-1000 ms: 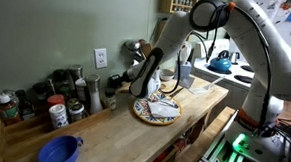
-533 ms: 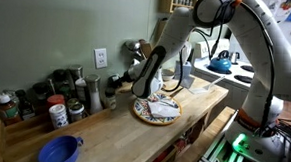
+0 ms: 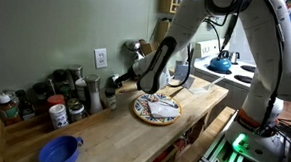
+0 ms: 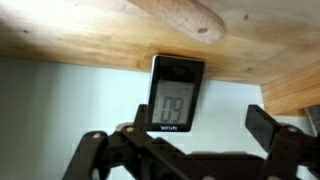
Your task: Place the timer against against the wall
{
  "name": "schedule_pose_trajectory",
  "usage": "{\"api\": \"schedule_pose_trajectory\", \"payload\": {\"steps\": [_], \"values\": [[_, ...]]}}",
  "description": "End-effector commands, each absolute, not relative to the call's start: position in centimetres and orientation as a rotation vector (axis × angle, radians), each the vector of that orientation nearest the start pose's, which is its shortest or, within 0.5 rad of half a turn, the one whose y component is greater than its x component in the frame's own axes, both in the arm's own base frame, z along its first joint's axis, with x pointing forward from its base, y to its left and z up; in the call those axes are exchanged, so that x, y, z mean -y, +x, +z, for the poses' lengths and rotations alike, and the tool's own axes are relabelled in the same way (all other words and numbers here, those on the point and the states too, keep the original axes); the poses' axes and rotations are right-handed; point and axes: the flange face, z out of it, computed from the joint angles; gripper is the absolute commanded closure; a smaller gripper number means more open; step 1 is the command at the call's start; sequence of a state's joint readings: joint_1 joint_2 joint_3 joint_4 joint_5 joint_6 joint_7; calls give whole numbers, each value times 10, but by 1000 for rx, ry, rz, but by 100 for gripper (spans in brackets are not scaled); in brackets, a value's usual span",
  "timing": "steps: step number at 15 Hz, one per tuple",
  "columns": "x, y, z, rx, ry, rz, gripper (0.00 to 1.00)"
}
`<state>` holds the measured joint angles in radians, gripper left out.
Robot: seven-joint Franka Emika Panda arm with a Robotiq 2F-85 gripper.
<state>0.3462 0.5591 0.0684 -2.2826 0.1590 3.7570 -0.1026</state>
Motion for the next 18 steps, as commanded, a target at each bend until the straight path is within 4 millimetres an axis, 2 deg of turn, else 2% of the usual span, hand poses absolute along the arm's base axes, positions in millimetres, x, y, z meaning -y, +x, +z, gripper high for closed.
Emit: {"api": "schedule_pose_trajectory", "payload": {"steps": [1,3,5,6,7,8,10,12,14,17,18], "values": [[-200,491,253,438,-2735,-1110,0],[-190,485,275,383,-2812,-1008,0],[-167,483,295,288,-2871,-901,0],[-148,483,296,258,-2897,-851,0],[-130,485,288,233,-2934,-806,0],[-120,489,280,212,-2970,-757,0],[-116,497,270,167,-3043,-662,0],[-121,510,270,122,-3124,-557,0],[-136,512,280,68,-3207,-419,0],[-181,479,287,23,-3288,-165,0],[-194,471,296,11,-3313,-113,0]]}}
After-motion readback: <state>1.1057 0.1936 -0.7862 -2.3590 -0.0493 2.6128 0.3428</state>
